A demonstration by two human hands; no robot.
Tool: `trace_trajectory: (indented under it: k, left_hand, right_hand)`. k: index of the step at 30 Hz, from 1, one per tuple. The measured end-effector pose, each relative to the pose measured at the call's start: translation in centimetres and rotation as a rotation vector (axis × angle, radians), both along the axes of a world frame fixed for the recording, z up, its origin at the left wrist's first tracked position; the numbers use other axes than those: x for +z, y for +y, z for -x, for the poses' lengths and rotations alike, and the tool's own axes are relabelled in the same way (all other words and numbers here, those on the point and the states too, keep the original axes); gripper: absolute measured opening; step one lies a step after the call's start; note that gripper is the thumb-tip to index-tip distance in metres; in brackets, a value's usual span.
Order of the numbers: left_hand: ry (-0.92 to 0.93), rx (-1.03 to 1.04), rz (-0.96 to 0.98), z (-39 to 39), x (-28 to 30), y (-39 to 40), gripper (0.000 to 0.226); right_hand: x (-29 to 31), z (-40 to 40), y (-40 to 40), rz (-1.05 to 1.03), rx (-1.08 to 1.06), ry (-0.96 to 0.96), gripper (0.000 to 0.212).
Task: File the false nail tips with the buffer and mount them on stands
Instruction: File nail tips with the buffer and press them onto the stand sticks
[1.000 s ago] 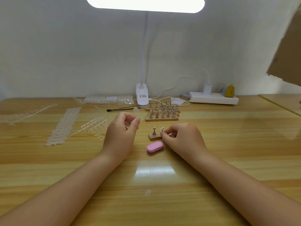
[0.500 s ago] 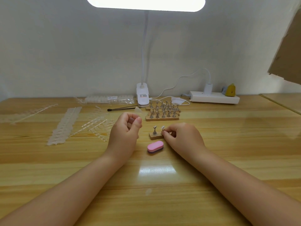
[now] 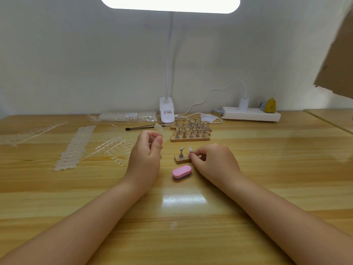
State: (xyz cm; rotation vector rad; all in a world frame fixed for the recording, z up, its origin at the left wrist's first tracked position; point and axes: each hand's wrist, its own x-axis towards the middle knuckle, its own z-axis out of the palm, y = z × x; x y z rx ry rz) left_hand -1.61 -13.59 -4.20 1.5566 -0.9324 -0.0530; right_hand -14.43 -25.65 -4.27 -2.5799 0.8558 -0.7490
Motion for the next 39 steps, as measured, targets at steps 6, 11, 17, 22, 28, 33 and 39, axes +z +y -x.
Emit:
trace_trajectory:
  k: [6,11,17,22,28,33,39]
  left_hand:
    - [0.041,-0.089,0.038,0.4,0.3,0.0,0.015]
    - [0.068,-0.187,0.115,1.1,0.4,0.0,0.015]
    - [0.069,-0.223,0.073,1.0,0.0,0.1,0.022]
    - [-0.031,-0.186,0.013,0.8,-0.3,0.1,0.034]
    - [-0.035,-0.178,0.007,0.7,-0.5,0.0,0.032]
    - [-0.055,-0.160,0.021,0.7,-0.4,0.2,0.026]
    - [-0.464,-0.017,0.048,1.2,0.1,0.6,0.024]
  right_hand:
    - [0.2,0.3,1.1,-0.075,0.036,-0.218,0.026]
    - [0.7,0.2,2.6,-0.518,0.332,-0.362,0.013]
    - [0.4,0.1,2.0,-0.553,0.308,-0.396,0.010]
    - [0.4,0.1,1.9,-0.574,0.268,-0.421,0.011]
    - [0.5,0.2,1.9,-0.610,0.264,-0.468,0.013]
    - [0.5,0.1,2.0,-0.625,0.289,-0.465,0.015]
    - [0.4,0.1,2.1,-0.514,0.296,-0.484,0.013]
